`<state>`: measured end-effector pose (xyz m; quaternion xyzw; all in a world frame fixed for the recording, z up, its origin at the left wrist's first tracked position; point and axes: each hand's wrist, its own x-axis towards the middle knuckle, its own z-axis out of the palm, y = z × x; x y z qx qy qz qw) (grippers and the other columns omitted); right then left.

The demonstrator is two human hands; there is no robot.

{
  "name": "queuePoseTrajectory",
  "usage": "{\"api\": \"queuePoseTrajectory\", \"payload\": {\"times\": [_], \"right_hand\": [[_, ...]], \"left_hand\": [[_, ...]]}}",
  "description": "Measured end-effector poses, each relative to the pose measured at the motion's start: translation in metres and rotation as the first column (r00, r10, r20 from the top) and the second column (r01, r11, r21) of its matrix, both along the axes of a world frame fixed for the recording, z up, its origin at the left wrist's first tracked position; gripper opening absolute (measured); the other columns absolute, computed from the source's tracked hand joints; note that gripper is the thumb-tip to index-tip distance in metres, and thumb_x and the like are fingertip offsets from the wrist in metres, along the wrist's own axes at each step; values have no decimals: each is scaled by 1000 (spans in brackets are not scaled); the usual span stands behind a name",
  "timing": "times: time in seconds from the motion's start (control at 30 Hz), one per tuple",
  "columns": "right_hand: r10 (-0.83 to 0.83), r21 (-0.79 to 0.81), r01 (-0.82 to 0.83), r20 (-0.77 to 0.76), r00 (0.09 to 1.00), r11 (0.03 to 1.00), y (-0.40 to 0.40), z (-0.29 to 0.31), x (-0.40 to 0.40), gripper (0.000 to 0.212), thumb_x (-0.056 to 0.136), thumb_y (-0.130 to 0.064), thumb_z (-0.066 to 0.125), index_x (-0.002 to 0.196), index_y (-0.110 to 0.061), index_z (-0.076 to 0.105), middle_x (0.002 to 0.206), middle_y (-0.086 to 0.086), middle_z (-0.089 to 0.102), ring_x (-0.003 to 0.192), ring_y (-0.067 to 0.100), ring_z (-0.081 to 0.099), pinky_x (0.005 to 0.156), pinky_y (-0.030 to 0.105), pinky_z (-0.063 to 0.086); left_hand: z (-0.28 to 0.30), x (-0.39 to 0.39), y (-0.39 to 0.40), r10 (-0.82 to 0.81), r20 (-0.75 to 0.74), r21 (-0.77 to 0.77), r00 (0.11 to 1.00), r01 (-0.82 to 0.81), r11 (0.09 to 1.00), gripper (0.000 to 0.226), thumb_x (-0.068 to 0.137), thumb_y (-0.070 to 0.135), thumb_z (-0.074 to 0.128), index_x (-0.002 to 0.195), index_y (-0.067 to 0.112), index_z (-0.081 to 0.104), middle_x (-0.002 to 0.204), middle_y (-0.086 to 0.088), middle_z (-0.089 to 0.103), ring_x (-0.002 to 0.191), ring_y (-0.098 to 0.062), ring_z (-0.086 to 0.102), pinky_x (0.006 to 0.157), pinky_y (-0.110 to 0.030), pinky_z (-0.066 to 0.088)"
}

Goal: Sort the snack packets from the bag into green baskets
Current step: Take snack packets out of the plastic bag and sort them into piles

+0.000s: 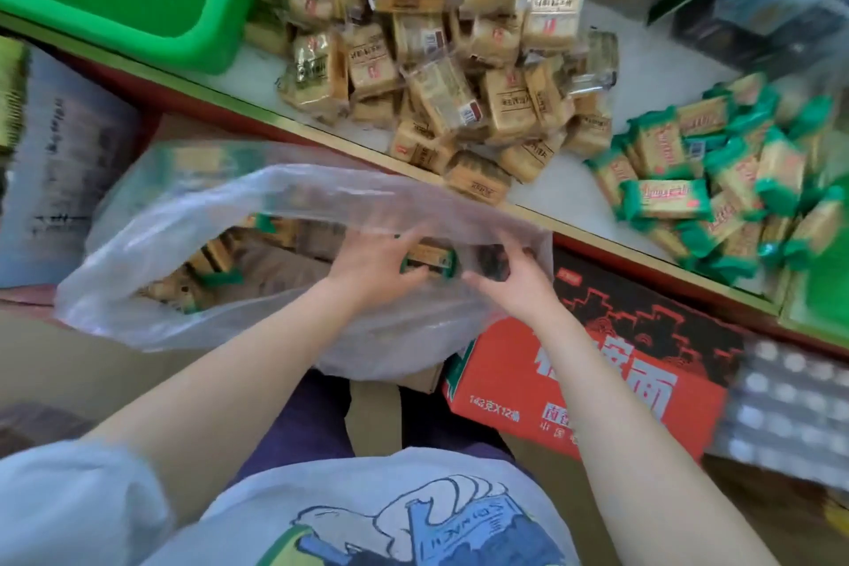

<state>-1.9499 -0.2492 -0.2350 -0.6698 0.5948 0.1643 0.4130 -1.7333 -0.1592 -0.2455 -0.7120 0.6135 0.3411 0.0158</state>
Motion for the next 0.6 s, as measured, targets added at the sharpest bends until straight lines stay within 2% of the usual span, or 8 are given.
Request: {"api": "queuePoseTrajectory", "payload": {"times": [0.07,0.13,0.27,0.33,0.4,0.47,0.5,0.6], "right_hand": [[-85,45,84,26,996,996,-3,-7,-3,92,80,-63,71,155,-28,31,117,-1,61,105,21,61,83,32,49],[-78,87,75,31,997,993,-8,-6,1,88,81,-64,71,152,-25,36,113,0,62,97,19,59,76,31,46],[258,74,-259,19,966,963,-11,19,11,65,88,-54,67,143,-22,52,135,2,59,120,22,56,94,36,49],[326,-94,-317,106,940,944,-2,33,16,38,92,-43,65,123,-21,66,116,-1,64,110,20,59,91,41,52],[338,-377,-233,241,910,897,11,38,23,27,91,-33,67,114,-19,68,107,-2,63,103,19,57,85,44,52],[382,-505,-210,266,885,837,19,32,32,43,87,-31,72,126,-18,62,122,5,60,114,24,53,93,45,50],[391,-459,-256,228,892,851,20,25,37,59,85,-35,75,137,-20,54,135,8,54,125,28,47,102,47,45],[406,-132,-398,40,913,908,18,2,45,102,77,-52,80,157,-32,20,162,7,22,149,29,19,119,50,27]], "left_hand": [[-6,-3,-1,46,-77,53,996,-42,998,64,95,55,52,153,40,28,152,-6,41,136,-30,40,102,-42,42],[-9,-4,-4,65,-78,90,995,-58,994,61,95,56,53,150,38,32,144,-5,50,126,-28,51,86,-37,47],[-11,1,0,-11,38,102,999,7,995,64,94,51,55,151,29,33,157,-10,31,140,-35,32,103,-45,42],[-4,4,16,26,-16,-63,1000,-27,998,52,93,43,52,135,13,56,141,-16,48,126,-39,46,92,-47,49],[4,3,36,96,-10,-395,995,-92,914,43,89,36,51,114,6,68,121,-18,59,109,-38,54,81,-48,52],[13,-2,49,157,65,-588,985,-89,804,42,87,34,57,120,10,67,129,-18,58,121,-37,48,93,-49,46],[15,-2,50,158,108,-597,982,-63,800,49,86,38,58,128,14,64,139,-18,52,131,-37,42,101,-52,40],[11,1,39,104,152,-361,983,-43,932,77,83,60,55,154,33,36,165,-14,18,152,-40,10,117,-63,17]]}}
